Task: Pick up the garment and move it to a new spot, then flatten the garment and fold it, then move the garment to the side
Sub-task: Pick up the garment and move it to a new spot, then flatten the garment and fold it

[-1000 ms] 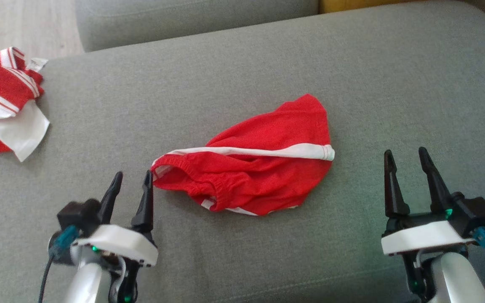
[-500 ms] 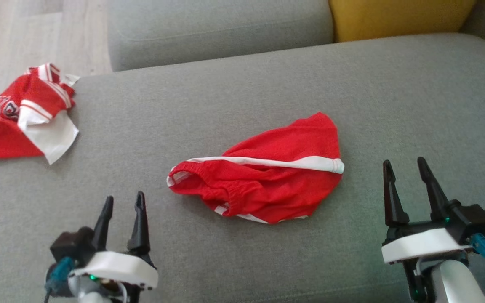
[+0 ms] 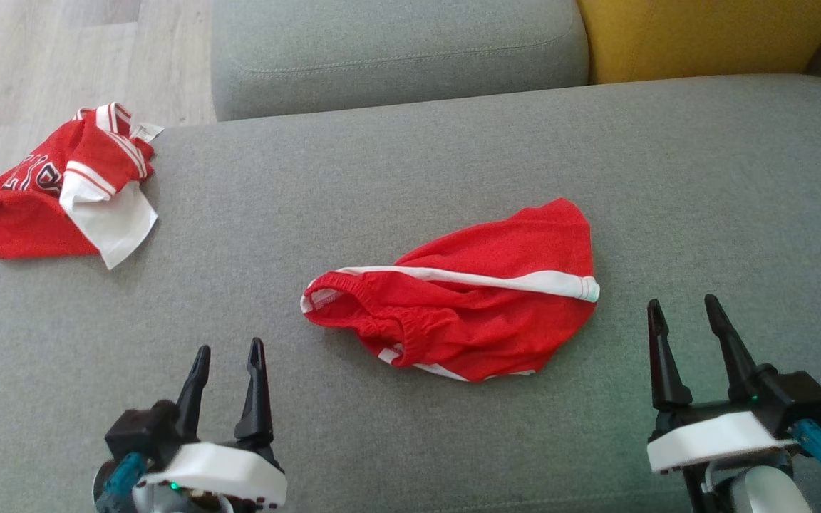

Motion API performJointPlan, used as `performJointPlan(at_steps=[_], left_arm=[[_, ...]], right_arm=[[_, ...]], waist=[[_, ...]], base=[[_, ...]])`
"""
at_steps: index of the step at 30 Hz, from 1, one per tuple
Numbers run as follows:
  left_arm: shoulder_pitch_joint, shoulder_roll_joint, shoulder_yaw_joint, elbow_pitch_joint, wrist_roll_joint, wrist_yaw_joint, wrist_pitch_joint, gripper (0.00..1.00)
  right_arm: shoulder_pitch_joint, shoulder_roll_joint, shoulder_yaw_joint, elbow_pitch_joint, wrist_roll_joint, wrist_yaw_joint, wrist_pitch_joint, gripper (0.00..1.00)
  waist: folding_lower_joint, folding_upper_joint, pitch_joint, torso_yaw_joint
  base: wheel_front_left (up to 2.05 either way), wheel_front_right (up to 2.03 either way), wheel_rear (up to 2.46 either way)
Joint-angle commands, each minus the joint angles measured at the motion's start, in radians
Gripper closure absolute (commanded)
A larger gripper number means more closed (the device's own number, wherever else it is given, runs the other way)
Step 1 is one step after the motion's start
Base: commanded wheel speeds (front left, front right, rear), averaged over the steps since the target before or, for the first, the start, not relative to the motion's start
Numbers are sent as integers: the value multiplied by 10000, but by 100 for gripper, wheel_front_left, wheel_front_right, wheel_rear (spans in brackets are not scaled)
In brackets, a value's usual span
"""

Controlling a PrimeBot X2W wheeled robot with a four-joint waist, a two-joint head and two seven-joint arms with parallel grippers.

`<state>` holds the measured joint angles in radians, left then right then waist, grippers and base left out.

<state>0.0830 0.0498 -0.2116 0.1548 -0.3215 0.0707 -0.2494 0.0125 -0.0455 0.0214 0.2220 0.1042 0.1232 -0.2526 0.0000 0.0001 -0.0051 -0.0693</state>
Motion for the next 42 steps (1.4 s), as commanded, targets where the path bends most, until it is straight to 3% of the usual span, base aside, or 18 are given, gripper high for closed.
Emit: performJointPlan(at_steps=[1,17,22,28,33,42], left_arm=[[-255,6,302,-395,76,27,-124,0],[-473,5,144,-251,185,-99,-124,0],[-1043,5,-430,216,60,-394,-124,0],[-2244,5,-1401,1228,-985,-709,288,0],[-3141,5,-1705,1969,-1621,-548,872,0],[-4142,6,-1189,3455,-2204,-159,1286,0]], right_arm=[[-312,-47,246,-325,-22,75,-92,0],[-397,-47,295,-279,22,75,-92,0],[-501,-47,366,-295,19,75,-92,0],[-639,-47,467,-308,42,75,-92,0],[-754,-47,490,-348,107,75,-92,0],[-942,-47,542,-373,260,75,-92,0]], waist=[[0,-1,10,-2],[0,-1,143,-69],[0,-1,326,-200],[0,-1,594,-506],[0,-1,888,-788],[0,-1,1340,-1293]], base=[[0,0,0],[0,0,0],[0,0,0],[0,0,0],[0,0,0],[0,0,0]])
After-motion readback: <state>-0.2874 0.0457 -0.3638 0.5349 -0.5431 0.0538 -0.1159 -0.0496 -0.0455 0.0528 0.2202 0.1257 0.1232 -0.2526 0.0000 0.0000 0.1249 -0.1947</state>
